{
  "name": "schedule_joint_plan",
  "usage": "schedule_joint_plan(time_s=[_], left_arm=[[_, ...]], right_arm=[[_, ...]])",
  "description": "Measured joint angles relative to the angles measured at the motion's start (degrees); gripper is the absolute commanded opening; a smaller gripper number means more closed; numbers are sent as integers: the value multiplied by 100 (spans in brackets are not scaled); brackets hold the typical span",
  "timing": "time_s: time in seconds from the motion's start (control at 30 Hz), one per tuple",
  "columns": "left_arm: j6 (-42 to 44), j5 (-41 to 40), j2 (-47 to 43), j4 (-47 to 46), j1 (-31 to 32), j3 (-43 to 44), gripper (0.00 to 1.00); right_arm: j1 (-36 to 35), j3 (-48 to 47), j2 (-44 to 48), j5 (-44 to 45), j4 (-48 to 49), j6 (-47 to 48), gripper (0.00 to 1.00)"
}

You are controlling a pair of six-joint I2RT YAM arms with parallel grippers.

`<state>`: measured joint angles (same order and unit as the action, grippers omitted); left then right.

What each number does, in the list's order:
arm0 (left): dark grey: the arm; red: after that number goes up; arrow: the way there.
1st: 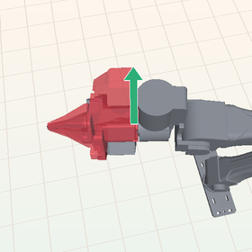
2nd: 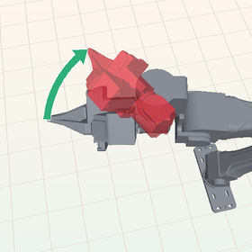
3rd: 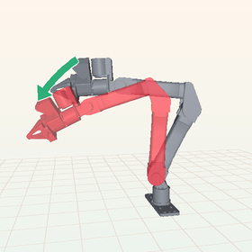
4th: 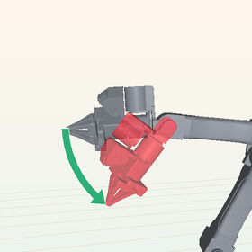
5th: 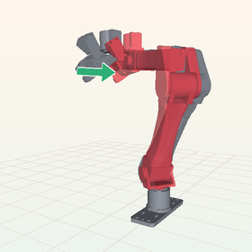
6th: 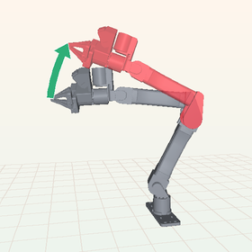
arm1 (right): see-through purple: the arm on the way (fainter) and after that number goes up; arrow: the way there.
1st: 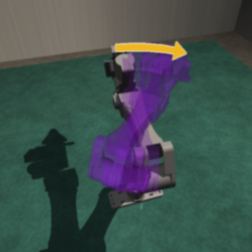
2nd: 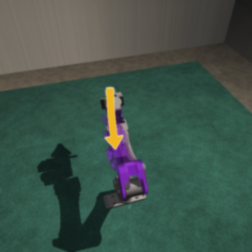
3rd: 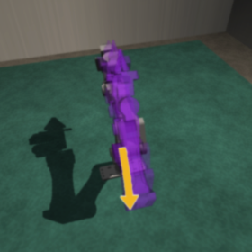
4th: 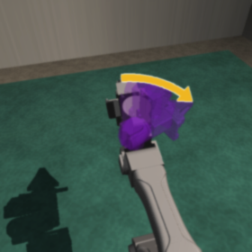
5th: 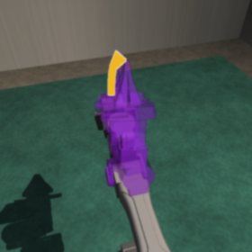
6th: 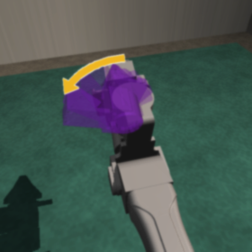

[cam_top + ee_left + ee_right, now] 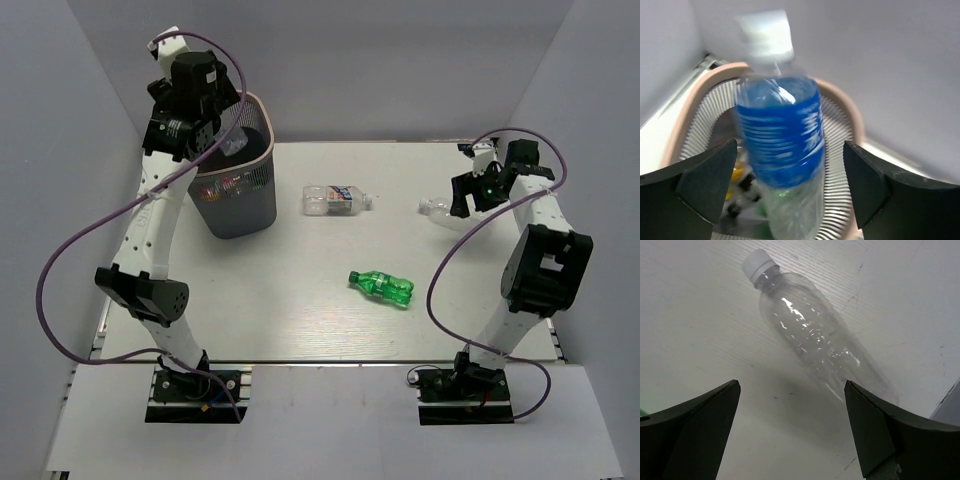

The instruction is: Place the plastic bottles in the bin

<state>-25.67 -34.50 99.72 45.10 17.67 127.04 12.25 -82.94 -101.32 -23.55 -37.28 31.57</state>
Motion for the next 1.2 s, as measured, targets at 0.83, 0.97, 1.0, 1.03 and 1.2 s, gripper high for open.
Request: schedule_joint_plan(time_s=[0.83, 0.97, 1.0, 1.03, 1.2], left_arm=[[1670, 5873, -1829, -1174, 686, -4623, 100], [1419, 5812, -1886, -1377, 691, -5407, 100], [1351, 5851, -1945, -1526, 688, -5606, 100], [1283, 5921, -1998, -1633, 693, -5746, 100], [1012, 6295, -2083, -2096, 785, -6129, 100]], right_arm=[[-208, -1462, -2170, 525, -717, 2273, 74], [-210, -1434, -2173, 496, -715, 2426, 55], [-210, -1434, -2157, 474, -728, 2507, 35], [-210, -1434, -2149, 433, -743, 2632, 26], [-249, -1790, -2144, -72, -1687, 3062, 8]])
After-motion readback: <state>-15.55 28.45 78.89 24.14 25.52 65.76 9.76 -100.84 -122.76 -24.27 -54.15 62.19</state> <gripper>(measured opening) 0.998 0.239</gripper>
